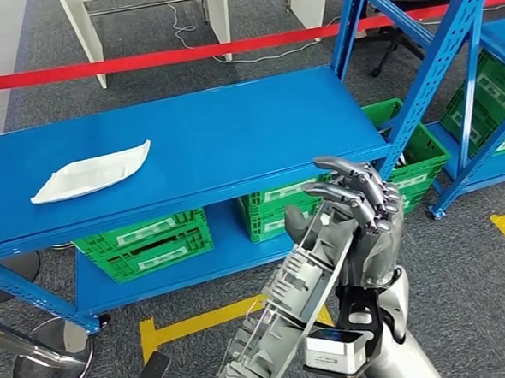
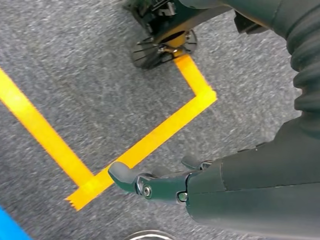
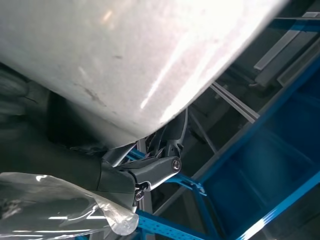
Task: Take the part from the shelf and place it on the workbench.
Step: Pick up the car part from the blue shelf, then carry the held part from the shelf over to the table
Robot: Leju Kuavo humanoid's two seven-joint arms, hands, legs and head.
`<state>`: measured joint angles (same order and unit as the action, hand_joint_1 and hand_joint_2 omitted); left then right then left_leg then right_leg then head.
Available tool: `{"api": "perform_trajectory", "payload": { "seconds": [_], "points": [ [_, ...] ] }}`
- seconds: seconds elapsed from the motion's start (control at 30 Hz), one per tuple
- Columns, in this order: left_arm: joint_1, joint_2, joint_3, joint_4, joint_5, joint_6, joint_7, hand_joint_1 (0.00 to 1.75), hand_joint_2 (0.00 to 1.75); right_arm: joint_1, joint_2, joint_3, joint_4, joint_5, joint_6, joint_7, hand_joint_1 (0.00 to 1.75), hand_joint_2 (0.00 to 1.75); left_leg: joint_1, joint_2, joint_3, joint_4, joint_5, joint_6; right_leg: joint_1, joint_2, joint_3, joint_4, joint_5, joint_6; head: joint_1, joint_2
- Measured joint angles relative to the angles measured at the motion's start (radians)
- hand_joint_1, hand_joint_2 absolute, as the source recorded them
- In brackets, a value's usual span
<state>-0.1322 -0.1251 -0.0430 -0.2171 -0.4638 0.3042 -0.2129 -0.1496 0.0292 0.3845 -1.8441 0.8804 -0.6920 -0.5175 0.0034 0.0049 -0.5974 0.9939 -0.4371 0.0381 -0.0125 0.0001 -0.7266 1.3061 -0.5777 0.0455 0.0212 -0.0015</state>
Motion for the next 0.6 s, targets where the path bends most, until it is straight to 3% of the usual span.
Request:
{"api": "perform_trajectory", "payload": {
  "seconds": [0.03, 0.1, 0.13, 0.2, 0.27, 0.3, 0.37, 0.43, 0.47, 0.5, 0.53, 0.6],
  "points": [
    [0.0, 0.0, 0.003, 0.0, 0.0, 0.0, 0.0, 0.0, 1.75, 0.001, -0.004, 0.0, 0.0, -0.003, 0.0, 0.003, 1.75, 1.75, 0.001, 0.0, -0.013, 0.001, 0.01, -0.002, -0.001, 0.0, 0.035, -0.023, 0.025, 0.001, 0.0, 0.0],
    [0.0, 0.0, 0.009, 0.0, 0.0, 0.001, 0.0, 0.0, 1.75, 0.001, -0.011, 0.0, -0.002, -0.012, 0.0, 0.011, 1.75, 1.75, 0.0, 0.0, -0.034, 0.008, 0.025, -0.01, -0.002, -0.001, 0.149, -0.156, 0.055, 0.003, 0.001, 0.0],
    [0.0, 0.0, 0.01, 0.0, 0.001, 0.002, -0.001, 0.0, 1.75, 0.001, -0.014, 0.001, -0.005, -0.019, 0.0, 0.013, 1.75, 1.75, -0.001, -0.001, -0.042, 0.013, 0.032, -0.015, -0.002, 0.0, 0.204, -0.231, 0.048, 0.001, 0.0, 0.0],
    [0.001, 0.002, 0.013, 0.0, 0.001, 0.005, -0.002, 0.0, 1.75, 0.005, -0.019, 0.0, -0.013, -0.035, -0.001, 0.013, 1.75, 1.75, -0.003, -0.002, -0.051, 0.02, 0.046, -0.025, 0.001, 0.003, 0.256, -0.311, 0.022, -0.006, 0.001, 0.0],
    [0.005, 0.003, 0.017, 0.0, 0.002, 0.008, -0.004, 0.0, 1.75, 0.017, -0.024, -0.004, -0.019, -0.047, -0.001, 0.008, 1.75, 1.75, -0.002, -0.003, -0.057, 0.023, 0.054, -0.034, 0.001, 0.002, 0.242, -0.315, 0.027, -0.02, 0.001, 0.0],
    [0.008, 0.004, 0.018, 0.0, 0.003, 0.009, -0.004, 0.0, 1.75, 0.023, -0.025, -0.006, -0.022, -0.052, -0.001, 0.004, 1.75, 1.75, -0.001, -0.003, -0.063, 0.034, 0.037, -0.04, 0.0, 0.0, 0.235, -0.314, 0.034, -0.029, -0.001, 0.0],
    [0.012, 0.005, 0.022, 0.0, 0.004, 0.01, -0.005, 0.0, 1.75, 0.033, -0.027, -0.014, -0.03, -0.06, -0.001, -0.004, 1.75, 1.75, 0.001, -0.003, -0.086, 0.11, -0.048, -0.049, -0.002, -0.004, 0.216, -0.314, 0.053, -0.046, -0.005, 0.0],
    [0.013, 0.005, 0.029, 0.0, 0.007, 0.011, -0.006, 0.0, 1.75, 0.045, -0.027, -0.025, -0.039, -0.066, -0.001, -0.014, 1.75, 1.75, 0.001, -0.003, -0.112, 0.24, -0.139, -0.054, 0.0, -0.005, 0.192, -0.312, 0.075, -0.052, -0.006, 0.0],
    [0.014, 0.005, 0.033, 0.0, 0.009, 0.011, -0.006, 0.0, 1.75, 0.053, -0.027, -0.032, -0.043, -0.07, -0.001, -0.02, 1.75, 1.75, 0.001, -0.003, -0.116, 0.292, -0.158, -0.053, 0.002, -0.006, 0.178, -0.311, 0.085, -0.054, -0.006, 0.0],
    [0.015, 0.005, 0.035, 0.0, 0.01, 0.012, -0.007, 0.0, 1.75, 0.06, -0.027, -0.039, -0.045, -0.074, -0.001, -0.025, 1.75, 1.75, 0.001, -0.003, -0.107, 0.315, -0.153, -0.051, 0.004, -0.006, 0.165, -0.31, 0.094, -0.054, -0.006, 0.0],
    [0.015, 0.005, 0.037, 0.0, 0.011, 0.012, -0.007, 0.0, 1.75, 0.067, -0.027, -0.046, -0.049, -0.077, -0.001, -0.03, 1.75, 1.75, 0.0, -0.003, -0.081, 0.301, -0.132, -0.045, 0.007, -0.006, 0.151, -0.308, 0.103, -0.054, -0.006, 0.0],
    [0.016, 0.006, 0.04, 0.0, 0.012, 0.013, -0.008, 0.0, 1.75, 0.079, -0.027, -0.059, -0.057, -0.084, -0.001, -0.038, 1.75, 1.75, -0.006, -0.005, 0.009, 0.184, -0.087, -0.026, 0.013, -0.006, 0.131, -0.306, 0.119, -0.053, -0.006, 0.0]
  ]
}}
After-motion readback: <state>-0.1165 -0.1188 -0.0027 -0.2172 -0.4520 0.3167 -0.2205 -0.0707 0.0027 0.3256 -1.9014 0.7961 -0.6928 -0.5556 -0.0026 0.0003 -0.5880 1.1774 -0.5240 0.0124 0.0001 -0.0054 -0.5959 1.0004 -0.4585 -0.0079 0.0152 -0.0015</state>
